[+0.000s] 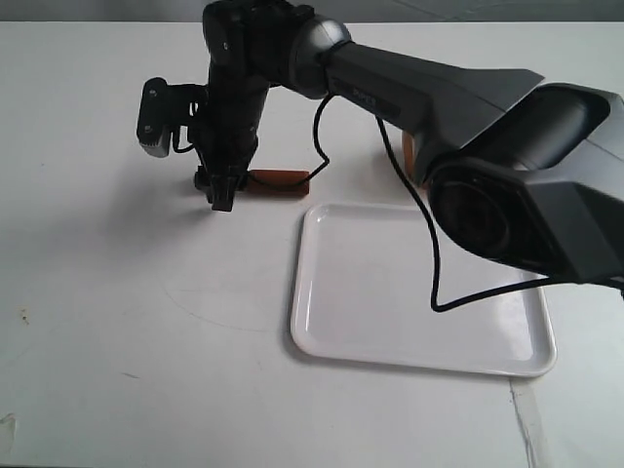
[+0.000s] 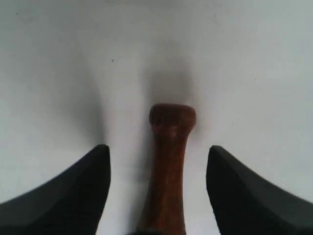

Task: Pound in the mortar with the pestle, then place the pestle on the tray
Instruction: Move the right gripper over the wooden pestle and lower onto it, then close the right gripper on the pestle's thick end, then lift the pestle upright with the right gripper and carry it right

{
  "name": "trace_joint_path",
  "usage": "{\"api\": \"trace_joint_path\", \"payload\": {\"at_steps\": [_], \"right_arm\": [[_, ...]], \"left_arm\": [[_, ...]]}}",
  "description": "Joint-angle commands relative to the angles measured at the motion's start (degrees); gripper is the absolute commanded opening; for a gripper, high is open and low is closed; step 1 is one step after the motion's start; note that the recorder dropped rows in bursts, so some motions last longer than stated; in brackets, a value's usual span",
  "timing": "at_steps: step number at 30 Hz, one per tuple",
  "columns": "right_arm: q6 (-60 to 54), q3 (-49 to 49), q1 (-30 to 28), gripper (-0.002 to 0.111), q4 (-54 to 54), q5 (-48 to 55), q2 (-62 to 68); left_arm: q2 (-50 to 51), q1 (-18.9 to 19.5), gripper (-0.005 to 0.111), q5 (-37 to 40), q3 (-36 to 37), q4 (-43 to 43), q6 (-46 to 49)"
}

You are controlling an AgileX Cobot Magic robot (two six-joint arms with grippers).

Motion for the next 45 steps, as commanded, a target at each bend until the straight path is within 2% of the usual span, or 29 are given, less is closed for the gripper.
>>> {"api": "trace_joint_path", "payload": {"at_steps": [1, 7, 10, 12, 16, 17, 24, 32, 45], "right_arm": [[0.41, -0.43, 0.07, 0.055, -1.18, -2.62, 0.65], [3.61, -0.43, -0.38, 0.055, -2.24, -3.97, 1.81], [3.74, -0.43, -0.58, 0.049, -2.63, -0.23, 2.46], [3.74, -0.43, -0.58, 0.039, -3.92, 2.5, 3.14], [2.49, -0.43, -0.58, 0.005, -8.06, 6.87, 3.28], [2.24, -0.43, -0.58, 0.0, -9.03, 7.56, 3.28], [5.02, -0.43, -0.58, 0.0, -13.18, 7.29, 3.15], [7.77, -0.43, -0.74, 0.0, -8.25, -1.36, -1.96], [14.72, -0.43, -3.91, 0.0, 1.2, -6.53, -16.55]], "left_arm": [[-0.07, -0.44, 0.0, -0.17, 0.03, -0.42, -0.47], [-0.07, -0.44, 0.0, -0.17, 0.03, -0.42, -0.47], [-0.07, -0.44, 0.0, -0.17, 0.03, -0.42, -0.47], [-0.07, -0.44, 0.0, -0.17, 0.03, -0.42, -0.47], [-0.07, -0.44, 0.0, -0.17, 0.03, -0.42, -0.47], [-0.07, -0.44, 0.0, -0.17, 0.03, -0.42, -0.47], [-0.07, -0.44, 0.0, -0.17, 0.03, -0.42, -0.47], [-0.07, -0.44, 0.0, -0.17, 0.03, -0.42, -0.47], [-0.07, -0.44, 0.0, -0.17, 0.03, -0.42, -0.47]]}}
